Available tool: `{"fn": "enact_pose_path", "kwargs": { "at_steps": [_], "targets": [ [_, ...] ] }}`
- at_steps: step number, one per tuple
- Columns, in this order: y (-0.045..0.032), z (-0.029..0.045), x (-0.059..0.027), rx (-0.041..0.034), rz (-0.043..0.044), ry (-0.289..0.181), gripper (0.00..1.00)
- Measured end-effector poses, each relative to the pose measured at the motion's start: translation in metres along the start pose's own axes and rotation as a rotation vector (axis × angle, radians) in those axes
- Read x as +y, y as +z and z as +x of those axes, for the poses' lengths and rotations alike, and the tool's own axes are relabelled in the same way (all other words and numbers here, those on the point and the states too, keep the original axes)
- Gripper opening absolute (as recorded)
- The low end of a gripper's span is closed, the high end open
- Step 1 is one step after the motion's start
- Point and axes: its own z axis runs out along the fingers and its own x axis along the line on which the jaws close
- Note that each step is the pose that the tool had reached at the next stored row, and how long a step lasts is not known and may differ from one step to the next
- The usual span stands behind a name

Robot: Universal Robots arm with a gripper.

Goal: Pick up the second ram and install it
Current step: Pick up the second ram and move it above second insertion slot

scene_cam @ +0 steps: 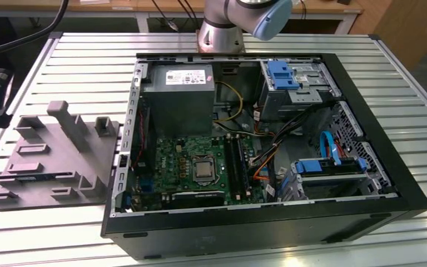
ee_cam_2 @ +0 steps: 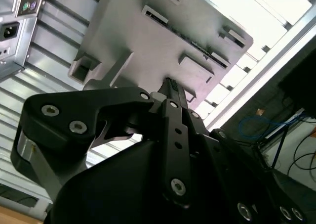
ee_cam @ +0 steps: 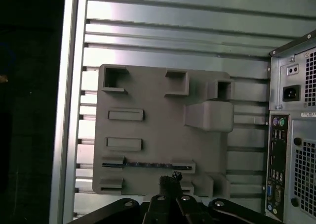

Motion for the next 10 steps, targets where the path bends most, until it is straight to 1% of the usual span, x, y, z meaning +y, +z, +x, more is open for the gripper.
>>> {"fn": "enact_pose_path", "kwargs": {
  "at_steps": [10],
  "targets": [
    [0.0020,0.0001,-0.0001,0.0064,-0.0099,-0.181,0.10]
  ]
}}
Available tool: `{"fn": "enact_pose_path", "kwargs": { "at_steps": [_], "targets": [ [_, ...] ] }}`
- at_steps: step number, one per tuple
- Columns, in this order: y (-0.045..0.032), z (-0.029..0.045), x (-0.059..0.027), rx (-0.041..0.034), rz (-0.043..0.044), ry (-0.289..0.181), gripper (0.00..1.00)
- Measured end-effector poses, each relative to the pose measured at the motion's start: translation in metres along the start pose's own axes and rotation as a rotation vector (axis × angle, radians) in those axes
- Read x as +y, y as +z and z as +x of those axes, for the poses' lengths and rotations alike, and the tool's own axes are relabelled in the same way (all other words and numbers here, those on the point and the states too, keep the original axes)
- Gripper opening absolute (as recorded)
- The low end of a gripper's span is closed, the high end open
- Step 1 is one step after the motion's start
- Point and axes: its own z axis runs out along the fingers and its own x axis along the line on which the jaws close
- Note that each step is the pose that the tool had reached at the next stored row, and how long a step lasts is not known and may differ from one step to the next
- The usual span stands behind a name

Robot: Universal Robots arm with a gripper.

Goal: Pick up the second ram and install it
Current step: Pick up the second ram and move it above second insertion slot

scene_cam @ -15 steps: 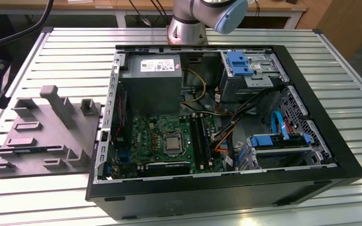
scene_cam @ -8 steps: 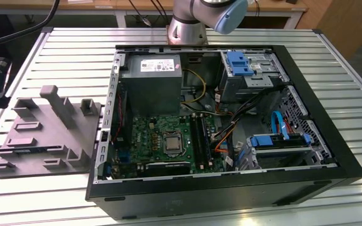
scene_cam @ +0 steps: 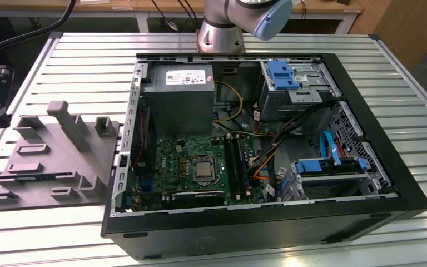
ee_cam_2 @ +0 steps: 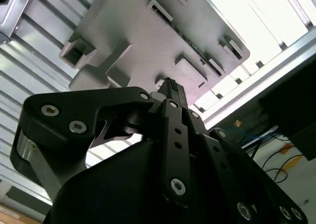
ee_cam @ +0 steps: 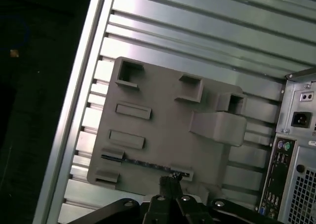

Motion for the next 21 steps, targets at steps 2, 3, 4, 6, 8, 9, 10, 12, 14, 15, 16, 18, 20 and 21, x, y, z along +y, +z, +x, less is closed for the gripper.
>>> {"fn": "enact_pose_path", "kwargs": {
  "at_steps": [2,3,4,6,8,9,10,12,14,15,16,18,20,21],
  "targets": [
    [0.0004,0.0000,0.0000,0.0014,-0.0020,-0.037,0.10],
    [0.0006,0.0000,0.0000,0.0019,-0.0030,-0.055,0.10],
    [0.0008,0.0000,0.0000,0.0026,-0.0039,-0.073,0.10],
    [0.0012,0.0001,0.0000,0.0038,-0.0059,-0.109,0.10],
    [0.0016,0.0001,-0.0001,0.0052,-0.0080,-0.146,0.10],
    [0.0019,0.0001,-0.0001,0.0057,-0.0090,-0.164,0.10],
    [0.0021,0.0001,-0.0001,0.0064,-0.0100,-0.182,0.10],
    [0.0025,0.0002,-0.0001,0.0076,-0.0119,-0.218,0.10],
    [0.0029,0.0002,-0.0001,0.0089,-0.0141,-0.256,0.10],
    [0.0031,0.0002,-0.0001,0.0096,-0.0149,-0.273,0.10],
    [0.0033,0.0002,-0.0001,0.0102,-0.0160,-0.291,0.10],
    [0.0037,0.0002,-0.0001,0.0115,-0.0180,-0.327,0.10],
    [0.0042,0.0003,-0.0001,0.0127,-0.0200,-0.363,0.10],
    [0.0044,0.0003,-0.0002,0.0134,-0.0210,-0.382,0.10]
  ]
}}
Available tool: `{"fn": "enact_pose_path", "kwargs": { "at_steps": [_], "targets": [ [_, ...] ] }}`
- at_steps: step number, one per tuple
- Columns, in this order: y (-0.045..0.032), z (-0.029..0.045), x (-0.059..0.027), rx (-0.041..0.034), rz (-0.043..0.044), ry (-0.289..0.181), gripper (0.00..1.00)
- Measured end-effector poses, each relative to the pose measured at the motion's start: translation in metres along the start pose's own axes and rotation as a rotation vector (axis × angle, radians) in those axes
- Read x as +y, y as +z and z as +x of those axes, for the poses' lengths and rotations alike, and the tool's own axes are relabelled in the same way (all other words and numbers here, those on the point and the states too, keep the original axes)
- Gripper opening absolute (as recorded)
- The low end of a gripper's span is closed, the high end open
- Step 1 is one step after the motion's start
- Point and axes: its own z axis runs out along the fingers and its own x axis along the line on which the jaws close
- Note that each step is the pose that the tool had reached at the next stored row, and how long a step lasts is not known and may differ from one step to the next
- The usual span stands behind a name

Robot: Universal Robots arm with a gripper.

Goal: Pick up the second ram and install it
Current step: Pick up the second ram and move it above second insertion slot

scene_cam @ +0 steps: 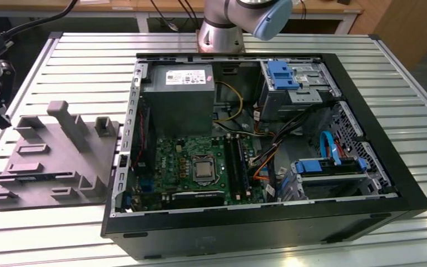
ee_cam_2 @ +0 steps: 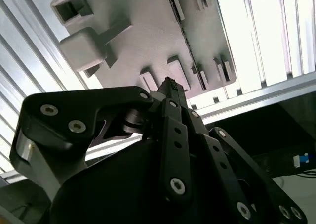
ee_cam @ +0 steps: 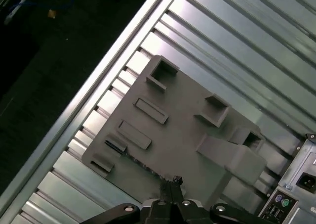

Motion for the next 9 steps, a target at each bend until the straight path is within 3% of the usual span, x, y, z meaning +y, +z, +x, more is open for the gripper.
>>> {"fn": "enact_pose_path", "kwargs": {
  "at_steps": [9],
  "targets": [
    [0.0019,0.0001,-0.0001,0.0057,-0.0091,-0.163,0.10]
  ]
}}
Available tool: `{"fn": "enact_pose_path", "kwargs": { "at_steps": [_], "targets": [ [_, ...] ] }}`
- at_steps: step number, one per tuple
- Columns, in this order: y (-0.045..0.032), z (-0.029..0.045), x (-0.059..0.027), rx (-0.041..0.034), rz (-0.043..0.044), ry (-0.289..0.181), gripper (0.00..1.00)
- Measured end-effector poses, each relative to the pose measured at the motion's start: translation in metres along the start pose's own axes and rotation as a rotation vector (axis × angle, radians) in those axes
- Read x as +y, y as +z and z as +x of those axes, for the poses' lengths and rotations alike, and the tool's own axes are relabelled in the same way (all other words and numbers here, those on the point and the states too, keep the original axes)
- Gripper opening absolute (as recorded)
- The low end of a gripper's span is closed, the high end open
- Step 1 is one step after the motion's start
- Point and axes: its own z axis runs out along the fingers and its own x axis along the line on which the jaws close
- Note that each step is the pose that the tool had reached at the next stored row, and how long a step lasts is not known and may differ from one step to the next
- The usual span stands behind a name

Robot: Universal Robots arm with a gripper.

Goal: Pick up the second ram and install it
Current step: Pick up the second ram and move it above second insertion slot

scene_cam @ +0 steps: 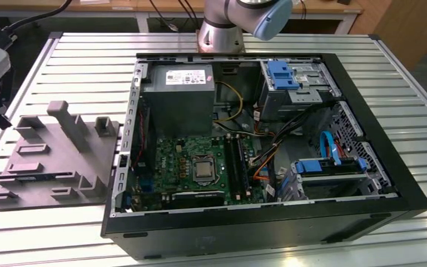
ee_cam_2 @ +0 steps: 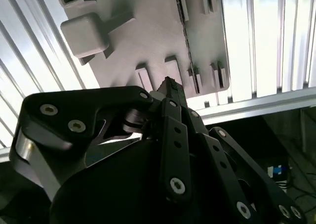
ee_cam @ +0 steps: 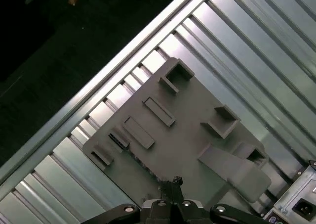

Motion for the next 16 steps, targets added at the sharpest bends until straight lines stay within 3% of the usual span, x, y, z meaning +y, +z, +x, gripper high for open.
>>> {"fn": "enact_pose_path", "kwargs": {
  "at_steps": [16],
  "targets": [
    [0.0046,0.0003,-0.0001,0.0108,-0.0165,-0.290,0.10]
  ]
}}
